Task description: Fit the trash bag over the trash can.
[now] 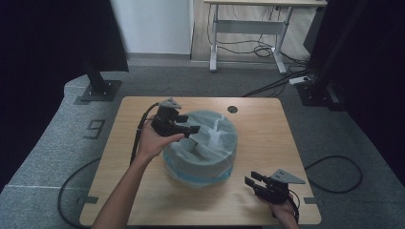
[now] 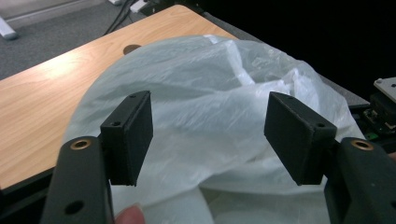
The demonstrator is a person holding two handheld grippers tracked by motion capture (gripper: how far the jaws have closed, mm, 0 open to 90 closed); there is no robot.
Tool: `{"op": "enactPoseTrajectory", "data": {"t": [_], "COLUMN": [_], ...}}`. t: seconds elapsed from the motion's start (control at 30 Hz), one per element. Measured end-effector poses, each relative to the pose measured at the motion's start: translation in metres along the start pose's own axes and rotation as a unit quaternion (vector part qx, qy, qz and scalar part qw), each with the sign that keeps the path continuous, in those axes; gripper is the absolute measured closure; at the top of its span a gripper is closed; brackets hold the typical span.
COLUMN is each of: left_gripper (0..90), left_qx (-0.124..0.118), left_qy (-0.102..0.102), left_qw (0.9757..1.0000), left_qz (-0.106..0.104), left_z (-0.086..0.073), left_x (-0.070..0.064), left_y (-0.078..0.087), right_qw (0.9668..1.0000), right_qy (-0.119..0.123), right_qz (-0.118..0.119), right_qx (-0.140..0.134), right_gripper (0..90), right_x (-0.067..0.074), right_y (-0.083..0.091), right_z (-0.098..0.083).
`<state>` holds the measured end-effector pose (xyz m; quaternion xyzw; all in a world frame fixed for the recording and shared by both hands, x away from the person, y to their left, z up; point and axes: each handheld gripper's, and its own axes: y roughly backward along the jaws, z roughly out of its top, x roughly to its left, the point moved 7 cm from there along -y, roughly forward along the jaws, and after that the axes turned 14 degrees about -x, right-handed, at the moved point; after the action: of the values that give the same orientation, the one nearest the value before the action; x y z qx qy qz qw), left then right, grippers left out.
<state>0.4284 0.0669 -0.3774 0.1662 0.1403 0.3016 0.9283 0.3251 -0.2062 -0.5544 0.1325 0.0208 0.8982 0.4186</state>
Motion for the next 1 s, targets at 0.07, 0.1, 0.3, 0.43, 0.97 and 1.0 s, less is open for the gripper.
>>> {"op": "enactPoseTrajectory", "data": {"t": [0.07,0.1,0.3,0.43,0.97,1.0], "left_gripper": [32.6,32.7,33.2,33.2,35.8,35.6], "left_qx": [0.004,0.004,0.022,0.040,0.032,0.043], "left_qy": [0.003,0.007,0.008,0.008,-0.020,-0.022], "left_qw": [1.0000,0.9999,0.9993,0.9984,0.9992,0.9988], "left_qz": [-0.006,-0.009,-0.027,-0.040,0.008,0.010], "left_z": [0.003,0.005,0.010,0.009,0.021,0.019], "left_x": [-0.003,-0.004,-0.017,-0.024,-0.016,-0.014], "left_y": [-0.006,-0.009,-0.032,-0.045,-0.073,-0.076], "right_qw": [1.0000,1.0000,1.0000,1.0000,1.0000,0.9999], "right_qy": [0.001,0.000,-0.002,-0.004,0.000,0.002], "right_qz": [0.001,0.002,0.001,0.002,0.009,0.011], "right_qx": [0.003,0.004,-0.001,-0.003,0.003,0.004], "right_gripper": [56.1,56.1,56.1,56.4,56.8,56.8], "right_x": [0.000,0.001,0.000,-0.002,0.000,0.001], "right_y": [0.000,-0.001,0.001,0.003,0.001,0.001], "right_z": [-0.001,-0.001,0.002,0.003,0.004,0.004]}}
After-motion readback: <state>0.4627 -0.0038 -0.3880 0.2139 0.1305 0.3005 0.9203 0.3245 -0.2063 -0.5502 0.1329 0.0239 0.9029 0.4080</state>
